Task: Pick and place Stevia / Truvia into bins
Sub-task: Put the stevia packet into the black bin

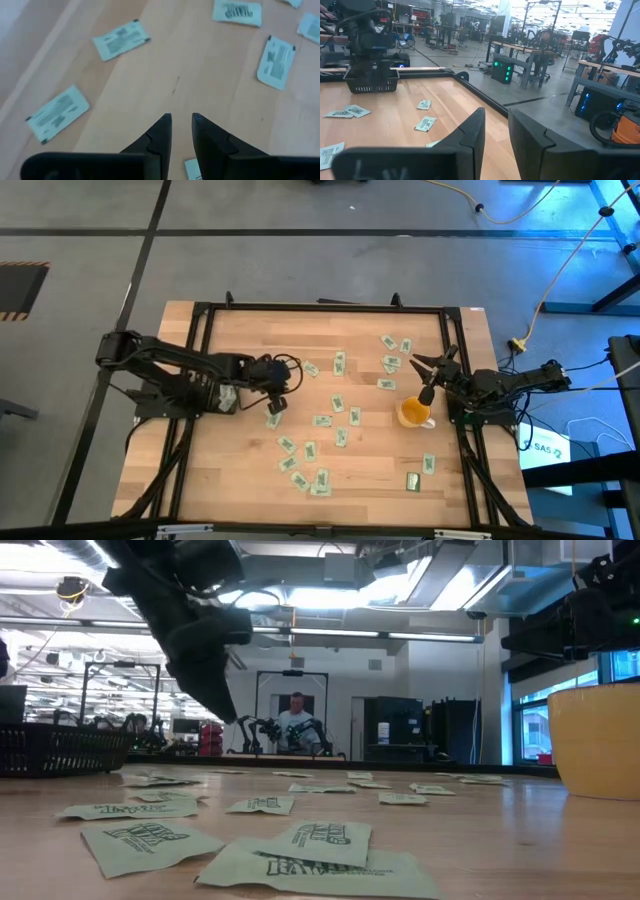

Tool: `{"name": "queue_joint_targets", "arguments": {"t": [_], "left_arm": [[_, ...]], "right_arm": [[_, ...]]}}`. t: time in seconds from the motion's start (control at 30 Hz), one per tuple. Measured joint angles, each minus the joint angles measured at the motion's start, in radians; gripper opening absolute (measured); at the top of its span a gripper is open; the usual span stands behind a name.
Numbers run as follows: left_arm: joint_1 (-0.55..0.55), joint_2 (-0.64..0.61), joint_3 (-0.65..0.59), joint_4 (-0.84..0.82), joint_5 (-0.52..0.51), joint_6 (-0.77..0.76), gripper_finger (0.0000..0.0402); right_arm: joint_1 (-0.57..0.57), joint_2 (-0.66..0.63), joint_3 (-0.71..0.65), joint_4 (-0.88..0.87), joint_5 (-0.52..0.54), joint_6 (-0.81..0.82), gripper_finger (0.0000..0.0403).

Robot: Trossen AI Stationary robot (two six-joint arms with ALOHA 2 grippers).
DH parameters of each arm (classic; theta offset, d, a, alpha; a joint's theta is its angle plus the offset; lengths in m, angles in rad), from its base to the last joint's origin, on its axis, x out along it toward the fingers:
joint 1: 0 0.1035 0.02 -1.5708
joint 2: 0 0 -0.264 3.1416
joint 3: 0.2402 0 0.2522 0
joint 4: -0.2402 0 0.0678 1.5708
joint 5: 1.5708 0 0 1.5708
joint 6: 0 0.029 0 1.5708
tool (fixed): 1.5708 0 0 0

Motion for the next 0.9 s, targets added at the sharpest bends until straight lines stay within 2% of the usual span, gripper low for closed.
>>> {"name": "queue_joint_targets", "arguments": {"t": [0.37, 0.6, 0.9], "left_arm": [[-0.028, 0.025, 0.0, 0.051, 0.021, 0.122, 0.0078], [-0.033, 0.024, 0.0, 0.058, -0.029, 0.124, 0.0079], [-0.032, 0.024, 0.0, 0.058, -0.032, 0.098, 0.008]], "right_arm": [[0.0, 0.0, 0.0, 0.0, 0.0, 0.0, 0.009], [0.0, 0.0, 0.0, 0.0, 0.0, 0.0, 0.009], [0.0, 0.0, 0.0, 0.0, 0.0, 0.0, 0.009]]}}
